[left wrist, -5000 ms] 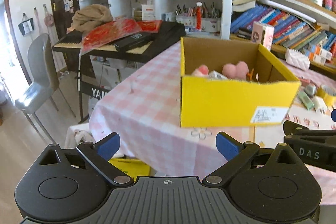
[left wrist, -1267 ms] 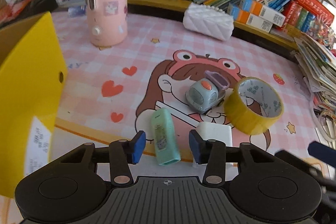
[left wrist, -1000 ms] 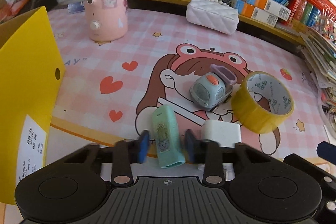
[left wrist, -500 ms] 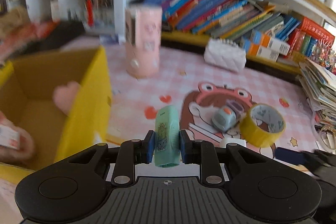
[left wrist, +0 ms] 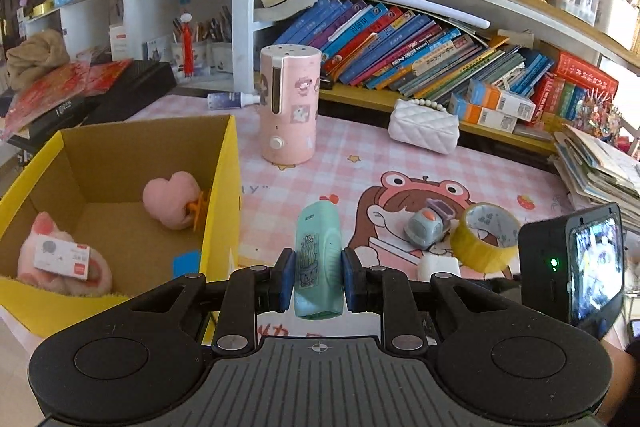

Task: Organize objects
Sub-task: 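Grasp the mint-green item with the left tool while the right tool grasps the white charger, then lift the mint-green item and white charger and carry them to the yellow box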

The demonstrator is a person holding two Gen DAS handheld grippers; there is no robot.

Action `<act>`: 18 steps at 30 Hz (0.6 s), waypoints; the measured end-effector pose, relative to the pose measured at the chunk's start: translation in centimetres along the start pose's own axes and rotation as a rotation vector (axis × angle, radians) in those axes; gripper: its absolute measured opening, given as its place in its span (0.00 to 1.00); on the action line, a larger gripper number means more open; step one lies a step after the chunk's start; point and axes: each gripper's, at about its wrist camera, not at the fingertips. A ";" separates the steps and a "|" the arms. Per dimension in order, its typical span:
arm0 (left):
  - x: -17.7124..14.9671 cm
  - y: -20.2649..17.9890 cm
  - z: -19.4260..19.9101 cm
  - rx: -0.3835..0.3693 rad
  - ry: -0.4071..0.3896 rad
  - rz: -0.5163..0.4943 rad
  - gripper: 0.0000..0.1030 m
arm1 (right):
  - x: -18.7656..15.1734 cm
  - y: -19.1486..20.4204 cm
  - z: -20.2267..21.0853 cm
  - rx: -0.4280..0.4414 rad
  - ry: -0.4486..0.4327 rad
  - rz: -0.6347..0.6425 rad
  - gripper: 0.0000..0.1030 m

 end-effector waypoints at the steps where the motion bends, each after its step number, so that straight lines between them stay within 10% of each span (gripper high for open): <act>1: -0.2 0.1 0.2 -0.002 0.002 0.001 0.22 | -0.1 0.0 0.0 0.002 -0.004 0.001 0.47; 18: -1.9 1.0 1.7 -0.134 0.028 0.043 0.22 | -2.4 0.0 9.6 -0.031 -0.090 -0.147 0.43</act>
Point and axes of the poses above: each gripper's, at about its wrist camera, not at the fingertips, and z roughly against the way its jaws point, y to its left, x to its top, and after that the axes turned 5 degrees about z, right-handed
